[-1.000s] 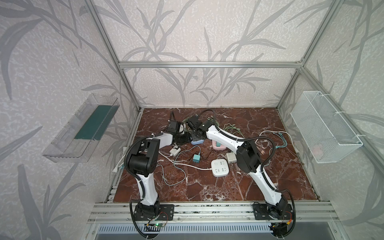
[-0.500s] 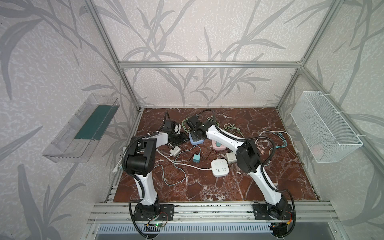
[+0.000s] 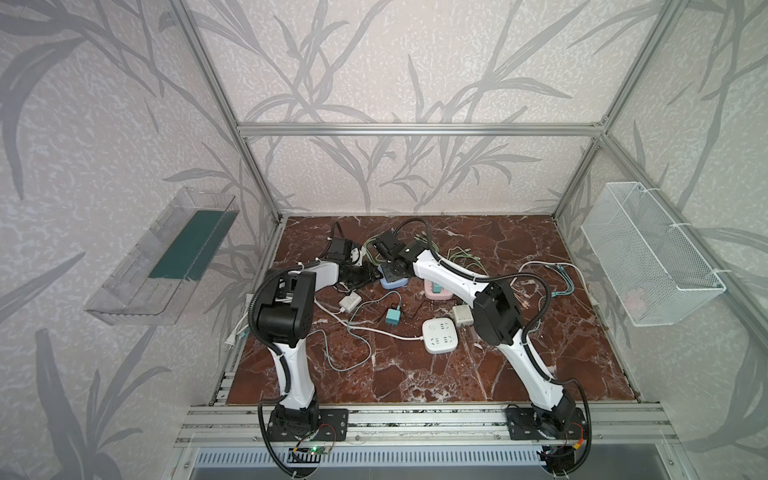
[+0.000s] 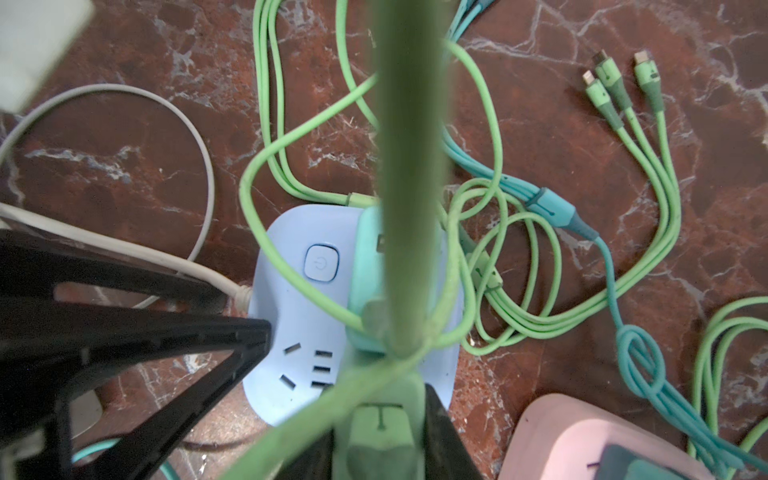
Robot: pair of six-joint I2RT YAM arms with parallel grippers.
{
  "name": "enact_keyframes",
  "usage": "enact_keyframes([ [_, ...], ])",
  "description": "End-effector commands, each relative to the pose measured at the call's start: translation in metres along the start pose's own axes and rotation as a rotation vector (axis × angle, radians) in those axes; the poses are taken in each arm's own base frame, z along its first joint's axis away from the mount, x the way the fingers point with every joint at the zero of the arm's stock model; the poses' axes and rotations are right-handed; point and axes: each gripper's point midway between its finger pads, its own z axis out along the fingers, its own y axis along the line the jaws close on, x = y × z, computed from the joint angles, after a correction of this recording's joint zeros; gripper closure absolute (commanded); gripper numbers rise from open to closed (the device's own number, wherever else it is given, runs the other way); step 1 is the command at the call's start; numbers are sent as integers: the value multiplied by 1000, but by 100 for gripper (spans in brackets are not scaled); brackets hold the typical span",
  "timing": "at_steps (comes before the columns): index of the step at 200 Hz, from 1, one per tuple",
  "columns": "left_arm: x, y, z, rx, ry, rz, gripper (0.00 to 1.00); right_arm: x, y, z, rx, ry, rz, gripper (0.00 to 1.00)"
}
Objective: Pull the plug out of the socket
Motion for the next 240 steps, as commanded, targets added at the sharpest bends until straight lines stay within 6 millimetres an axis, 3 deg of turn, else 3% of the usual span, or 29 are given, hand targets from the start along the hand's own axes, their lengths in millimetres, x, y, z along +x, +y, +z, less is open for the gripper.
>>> enact_keyframes([
  [1,-1,0,11,-36,6,47,55,-3,21,-8,-67,-3,-23,84],
  [45,10,-1,24,-75,51,59,55,-6,30,-8,-68,1,-21,84],
  [84,16,12,26,-144,66,43,61,-5,23,-8,-22,6,-25,85],
  [144,22,29,28,-240,84,32,61,-13,18,-21,12,-32,-21,87],
  [192,22,32,32,-273,84,31,61,-7,37,-20,17,-41,-30,87],
  [240,26,39,31,-296,81,27,60,-17,13,-35,44,-47,15,87],
])
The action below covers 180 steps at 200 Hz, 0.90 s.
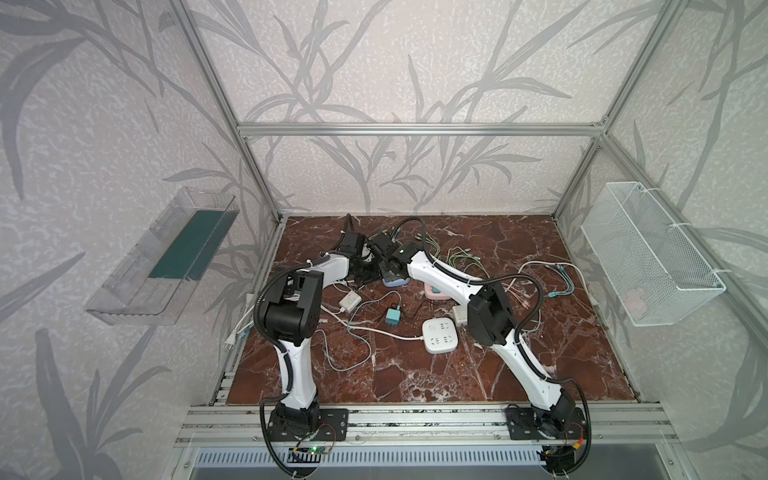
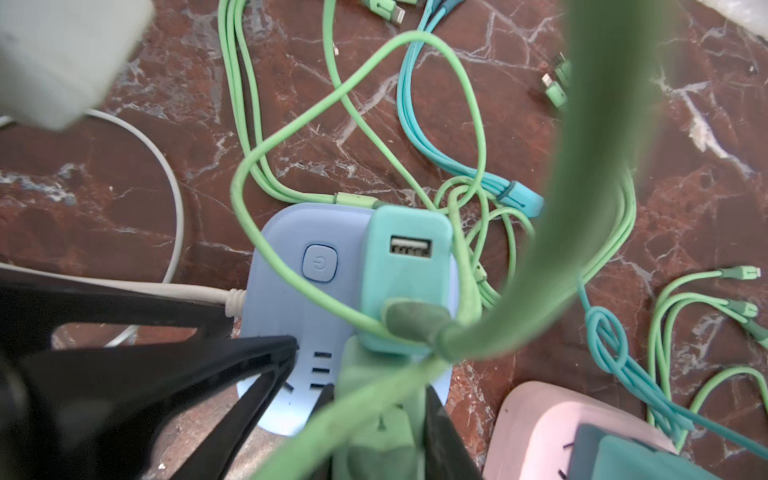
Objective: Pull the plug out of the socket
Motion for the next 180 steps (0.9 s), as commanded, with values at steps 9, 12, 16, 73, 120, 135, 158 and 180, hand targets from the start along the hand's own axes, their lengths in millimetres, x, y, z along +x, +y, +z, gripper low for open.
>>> enact_keyframes([
  [9,32,47,26,-184,80,-17,60,-20,8,-42,-70,-48,7,87],
  [12,33,47,27,-184,81,-18,61,-21,6,-43,-70,-51,9,87],
  [16,32,47,27,-184,81,-18,60,-22,4,-44,-70,-52,13,87],
  [73,34,52,27,-205,89,-15,60,-22,-15,-43,-106,-21,79,87],
  [120,36,56,31,-212,100,-19,60,-27,-22,-53,-128,-40,108,87],
  [135,36,57,30,-218,103,-17,60,-29,-24,-55,-151,-40,134,87],
  [158,36,58,30,-224,104,-13,60,-31,-22,-57,-179,-55,131,87],
  [180,37,58,32,-224,109,-18,60,-27,-14,-55,-172,-53,109,88],
])
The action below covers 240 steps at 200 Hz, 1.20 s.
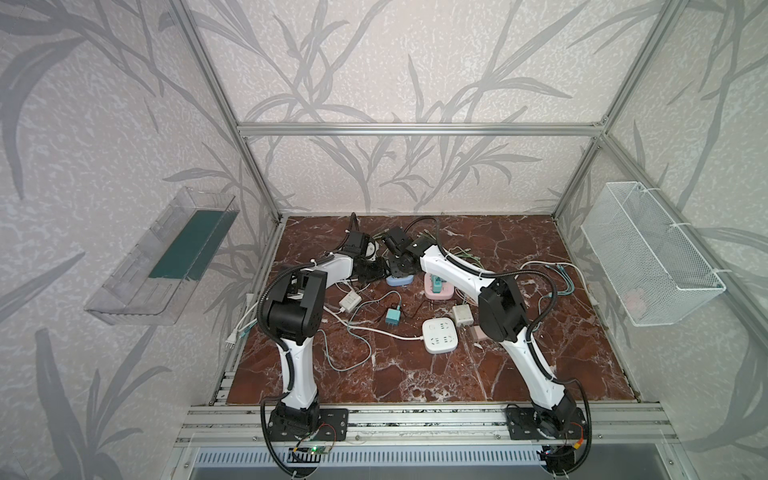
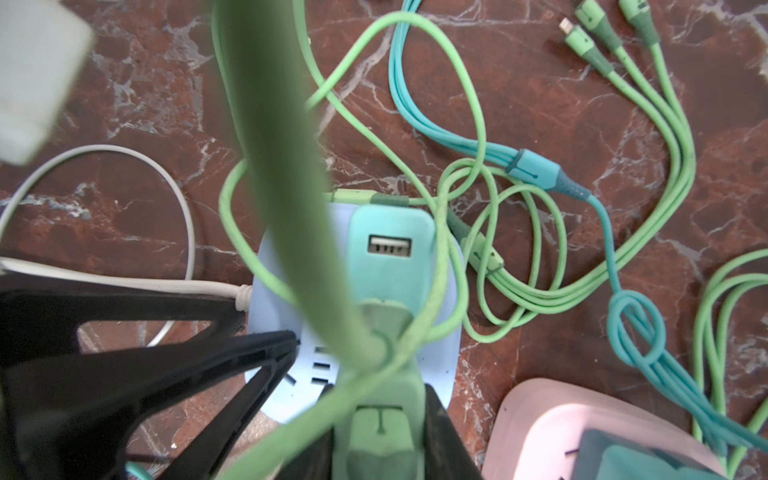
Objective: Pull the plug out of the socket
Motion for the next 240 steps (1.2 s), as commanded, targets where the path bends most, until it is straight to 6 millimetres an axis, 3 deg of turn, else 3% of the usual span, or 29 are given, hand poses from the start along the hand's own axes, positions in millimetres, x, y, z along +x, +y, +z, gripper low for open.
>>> enact_keyframes([
  [1,43,62,25,-220,127,-38,60,-24,17,-57,-67,-84,-17,88],
  [85,40,61,24,-213,115,-43,60,-1,31,-36,8,-40,-104,87],
  [133,39,62,25,-218,115,-41,60,-10,40,-46,-2,-71,-130,88],
  [190,38,60,23,-217,112,-39,60,5,62,-31,-10,-34,-170,88],
  [203,38,61,23,-218,113,-40,59,2,61,-33,-2,-41,-171,87],
  [240,37,65,20,-207,99,-62,59,-13,30,-46,61,-63,-142,87],
])
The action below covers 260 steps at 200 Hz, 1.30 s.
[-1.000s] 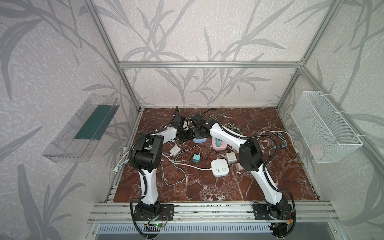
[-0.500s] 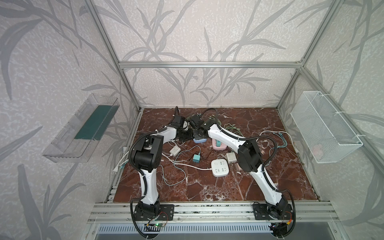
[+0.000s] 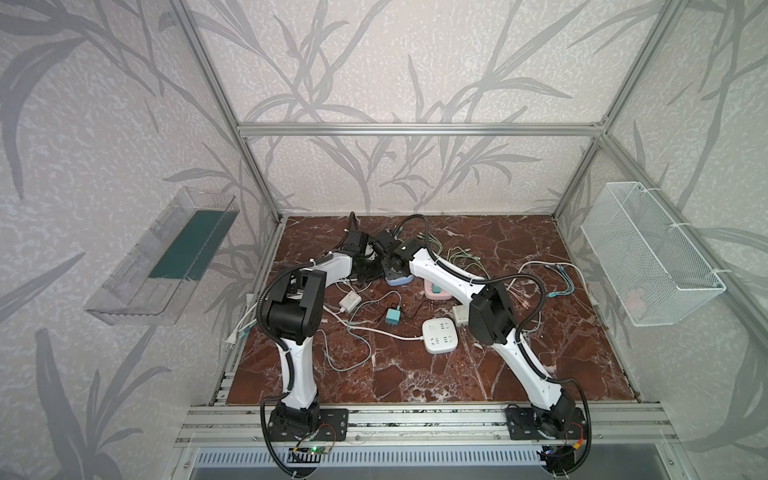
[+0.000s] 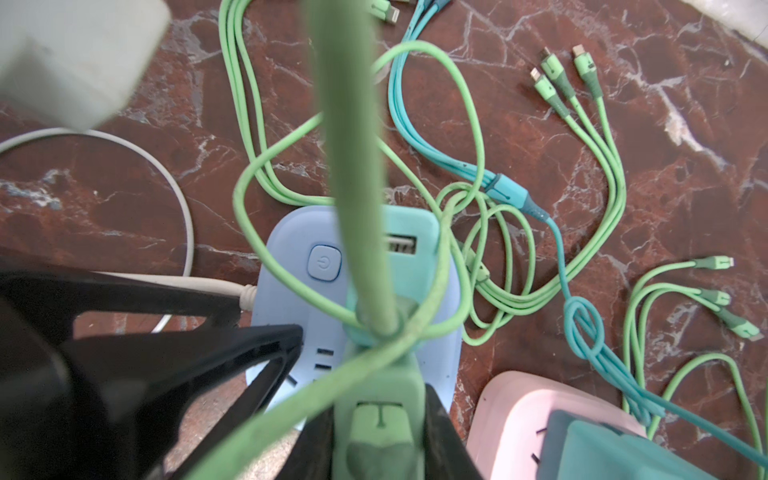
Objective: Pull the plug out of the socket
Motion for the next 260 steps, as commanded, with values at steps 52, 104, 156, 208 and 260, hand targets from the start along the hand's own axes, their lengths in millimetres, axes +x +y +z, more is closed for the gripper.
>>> enact_keyframes([
  [52,27,49,9,-163,47,-44,60,-1,22,-28,-128,-2,-11,78],
  [104,18,40,-10,-165,0,-15,56,2,35,-27,-190,15,9,63],
  [156,6,31,-32,-171,-67,15,51,-15,34,-52,-244,-47,47,38],
  [208,3,9,-58,-169,-129,90,48,-29,10,-81,-268,-174,33,24],
  [260,10,-24,-68,-153,-163,178,44,-11,-27,-69,-389,-180,157,36],
])
